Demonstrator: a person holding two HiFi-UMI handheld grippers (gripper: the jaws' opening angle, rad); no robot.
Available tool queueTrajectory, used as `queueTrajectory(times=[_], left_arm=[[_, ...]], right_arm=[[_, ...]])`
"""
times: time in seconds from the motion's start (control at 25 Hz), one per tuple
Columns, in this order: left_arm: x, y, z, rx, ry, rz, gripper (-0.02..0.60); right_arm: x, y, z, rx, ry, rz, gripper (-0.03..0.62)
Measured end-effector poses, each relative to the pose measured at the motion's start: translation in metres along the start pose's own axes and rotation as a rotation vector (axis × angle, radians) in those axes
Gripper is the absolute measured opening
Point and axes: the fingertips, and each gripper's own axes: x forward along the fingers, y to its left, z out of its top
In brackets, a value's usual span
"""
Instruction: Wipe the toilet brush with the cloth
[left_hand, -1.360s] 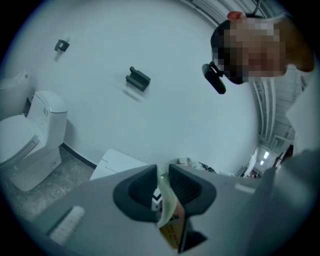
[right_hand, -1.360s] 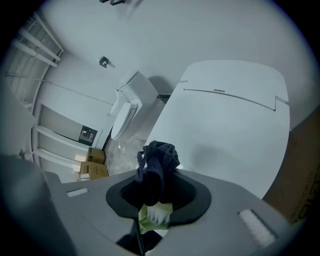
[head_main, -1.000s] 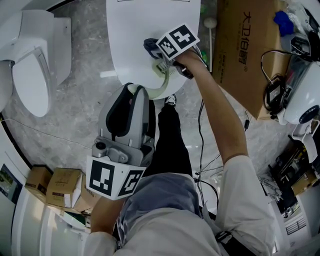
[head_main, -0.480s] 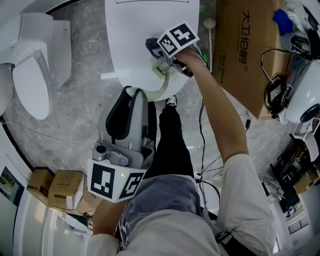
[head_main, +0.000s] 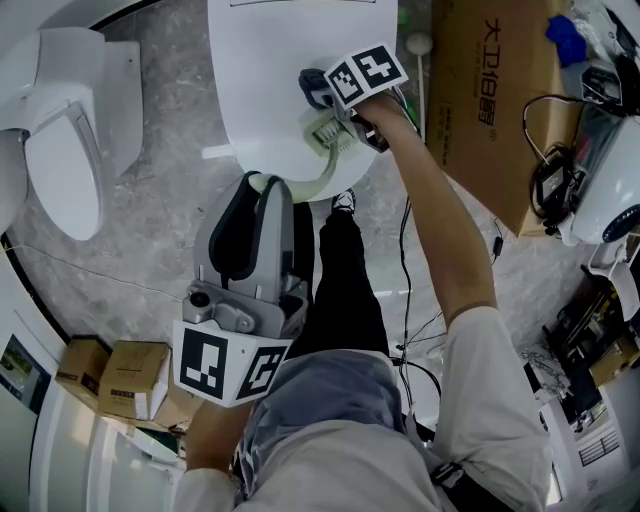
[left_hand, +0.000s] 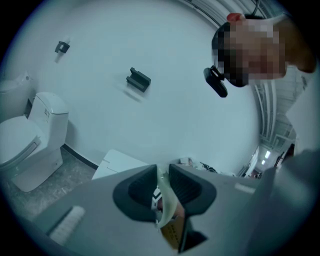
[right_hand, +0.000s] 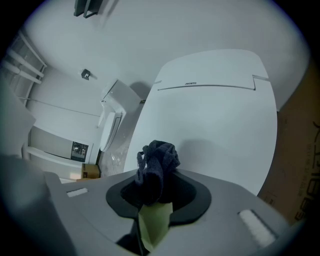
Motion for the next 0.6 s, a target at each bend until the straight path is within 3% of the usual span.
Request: queueTrajectory(times=[0.6], left_arm=[[0.000,-0.001,0.000,0.006,-0.004,0.003,0.000]], right_arm=[[-0.007,-0.027,-0.005,0.115,-0.074,-0.045,0.092]])
